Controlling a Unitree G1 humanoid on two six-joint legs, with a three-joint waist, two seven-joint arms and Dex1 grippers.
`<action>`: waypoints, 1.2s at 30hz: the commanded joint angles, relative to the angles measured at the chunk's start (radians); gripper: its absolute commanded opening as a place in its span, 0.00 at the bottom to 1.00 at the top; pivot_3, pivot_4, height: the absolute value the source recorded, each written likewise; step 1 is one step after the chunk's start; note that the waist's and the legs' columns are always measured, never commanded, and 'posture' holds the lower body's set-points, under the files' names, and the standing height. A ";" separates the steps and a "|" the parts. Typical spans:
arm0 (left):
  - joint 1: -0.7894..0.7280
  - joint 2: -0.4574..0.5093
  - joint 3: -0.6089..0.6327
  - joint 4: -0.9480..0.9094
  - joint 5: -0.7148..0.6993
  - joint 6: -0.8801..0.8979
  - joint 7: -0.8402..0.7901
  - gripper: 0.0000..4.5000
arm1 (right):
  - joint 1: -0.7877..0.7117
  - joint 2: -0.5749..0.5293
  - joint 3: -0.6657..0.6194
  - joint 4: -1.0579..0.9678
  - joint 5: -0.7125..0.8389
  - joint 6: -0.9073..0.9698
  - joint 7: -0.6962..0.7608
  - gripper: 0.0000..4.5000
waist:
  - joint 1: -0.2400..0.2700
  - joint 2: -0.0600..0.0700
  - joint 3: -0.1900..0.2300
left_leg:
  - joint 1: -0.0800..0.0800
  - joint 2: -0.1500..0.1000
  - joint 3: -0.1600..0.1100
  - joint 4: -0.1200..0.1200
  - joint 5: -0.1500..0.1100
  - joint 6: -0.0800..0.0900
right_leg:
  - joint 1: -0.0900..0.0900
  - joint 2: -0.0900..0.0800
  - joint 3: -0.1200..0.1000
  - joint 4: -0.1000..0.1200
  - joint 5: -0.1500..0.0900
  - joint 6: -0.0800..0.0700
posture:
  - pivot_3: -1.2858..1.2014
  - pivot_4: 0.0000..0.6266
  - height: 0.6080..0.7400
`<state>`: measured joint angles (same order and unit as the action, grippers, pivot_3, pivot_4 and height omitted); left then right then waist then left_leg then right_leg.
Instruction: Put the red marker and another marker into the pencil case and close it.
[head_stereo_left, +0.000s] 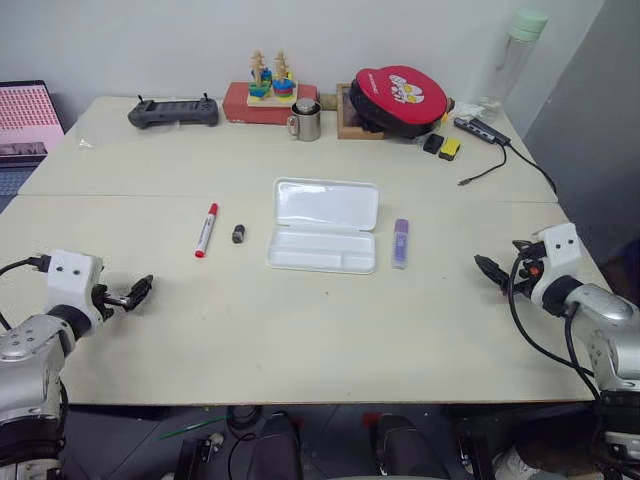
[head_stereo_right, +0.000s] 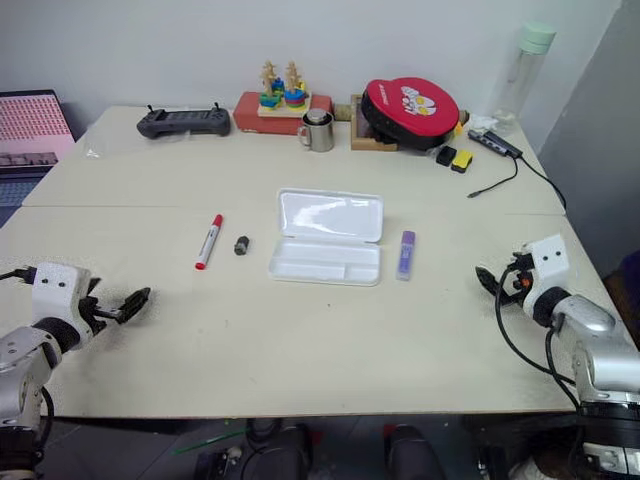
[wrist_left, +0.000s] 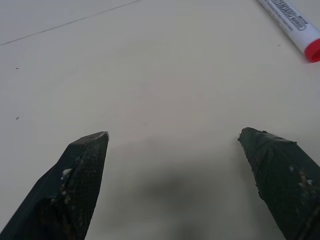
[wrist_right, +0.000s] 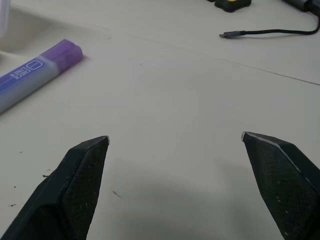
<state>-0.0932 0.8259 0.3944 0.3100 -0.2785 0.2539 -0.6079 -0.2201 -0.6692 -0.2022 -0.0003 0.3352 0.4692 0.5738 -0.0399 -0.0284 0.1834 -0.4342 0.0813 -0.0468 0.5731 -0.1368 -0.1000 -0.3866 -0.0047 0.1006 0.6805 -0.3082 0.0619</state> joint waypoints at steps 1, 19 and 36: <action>0.001 0.044 0.039 -0.026 -0.002 -0.006 -0.025 1.00 | -0.035 -0.015 -0.006 -0.016 0.007 -0.008 0.035 0.99 | -0.001 0.000 0.000 | 0.000 0.000 0.000 0.000 0.000 0.000 | 0.000 0.000 0.000 0.000 0.000 0.000 | 0.52 0.24 1.00; -0.104 -0.002 0.049 0.008 -0.054 0.005 -0.043 1.00 | -0.041 0.022 -0.034 -0.021 0.010 -0.014 0.027 0.99 | 0.001 0.000 0.000 | 0.000 0.000 0.000 0.000 0.000 0.000 | 0.000 0.000 -0.001 0.000 0.002 0.003 | 0.52 0.24 1.00; -0.127 -0.048 0.055 -0.086 -0.183 0.079 -0.162 1.00 | -0.059 0.018 -0.049 -0.118 0.067 0.037 0.058 0.99 | -0.002 0.000 0.000 | 0.000 0.000 0.000 0.000 0.000 0.000 | 0.000 0.000 0.000 0.001 0.003 0.005 | 0.52 0.24 1.00</action>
<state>-0.2032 0.7795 0.4248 0.2972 -0.4141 0.3234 -0.7404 -0.2427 -0.6327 -0.2418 -0.0448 0.3673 0.5002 0.6053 -0.0415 -0.0283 0.1835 -0.4342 0.0813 -0.0468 0.5735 -0.1368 -0.0999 -0.3861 -0.0046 0.1004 0.6812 -0.3056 0.0666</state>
